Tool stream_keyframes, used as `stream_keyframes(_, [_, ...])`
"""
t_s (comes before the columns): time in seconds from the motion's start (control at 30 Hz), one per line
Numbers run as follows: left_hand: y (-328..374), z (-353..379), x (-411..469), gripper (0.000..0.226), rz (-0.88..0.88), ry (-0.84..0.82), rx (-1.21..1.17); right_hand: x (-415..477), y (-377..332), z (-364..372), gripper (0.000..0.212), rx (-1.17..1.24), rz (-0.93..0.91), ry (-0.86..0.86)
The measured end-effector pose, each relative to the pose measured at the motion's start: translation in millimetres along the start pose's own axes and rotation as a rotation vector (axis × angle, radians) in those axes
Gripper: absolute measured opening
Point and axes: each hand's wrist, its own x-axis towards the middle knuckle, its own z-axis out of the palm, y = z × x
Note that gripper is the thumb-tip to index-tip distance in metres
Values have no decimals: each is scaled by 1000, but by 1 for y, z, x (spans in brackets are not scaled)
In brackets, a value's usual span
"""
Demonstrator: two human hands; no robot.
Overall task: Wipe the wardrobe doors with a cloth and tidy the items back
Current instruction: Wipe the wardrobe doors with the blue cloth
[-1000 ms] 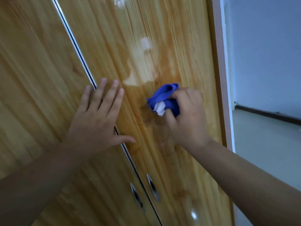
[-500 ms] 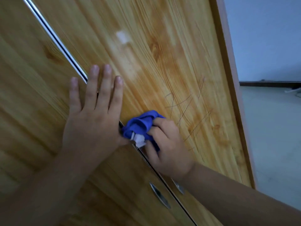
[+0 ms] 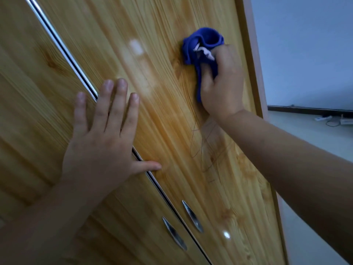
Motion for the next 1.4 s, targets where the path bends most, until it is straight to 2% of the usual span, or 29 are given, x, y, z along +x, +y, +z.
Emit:
stream_keyframes(0.1, [1,2,0,138,0,17,-4,-44,-6,0,5,23,6,-28])
stream_keyframes(0.23, [1,5,1,139,4,45,-2,-143,-22,-11,9,74,17,-274])
stream_keyframes(0.33, [1,10,0,137,5,77,9,-202,-36,-19,9,120,32,-387])
stream_keyframes(0.53, [1,16,0,137,-8,105,-8,-207,-30,-22,11,134,-33,-482])
stream_keyframes(0.77, [1,23,0,138,-10,132,-26,-117,17,-25,15,20,19,-337])
stream_keyframes(0.93, [1,29,0,138,-20,169,-27,-42,53,-30,7,-64,116,-127])
stream_keyframes(1.1, [2,38,2,140,-39,183,-42,-39,58,-27,9,-55,225,-36])
stream_keyframes(1.23, [3,41,3,140,-54,189,-55,-96,36,-25,6,-21,214,-98])
stream_keyframes(1.4, [1,46,4,141,-40,173,-101,-201,-7,-25,14,63,81,-374])
